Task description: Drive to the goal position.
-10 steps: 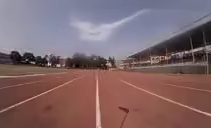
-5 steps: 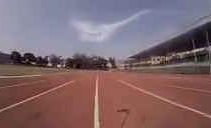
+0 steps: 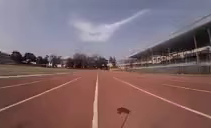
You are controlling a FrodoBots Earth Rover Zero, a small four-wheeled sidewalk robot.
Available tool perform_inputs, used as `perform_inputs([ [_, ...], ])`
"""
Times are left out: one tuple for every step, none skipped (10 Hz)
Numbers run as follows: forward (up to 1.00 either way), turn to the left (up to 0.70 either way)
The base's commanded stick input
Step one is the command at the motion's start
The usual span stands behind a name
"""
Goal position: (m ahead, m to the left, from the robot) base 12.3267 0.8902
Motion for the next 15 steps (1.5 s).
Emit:
perform_inputs([
  [0.70,0.00],
  [0.70,0.00],
  [0.70,0.00],
  [0.70,0.00],
  [0.70,0.00],
  [0.70,0.00],
  [0.70,0.00],
  [0.70,0.00],
  [0.70,0.00],
  [0.70,0.00],
  [0.70,0.00],
  [0.70,0.00],
  [0.70,0.00],
  [0.70,0.00],
  [0.70,0.00],
])
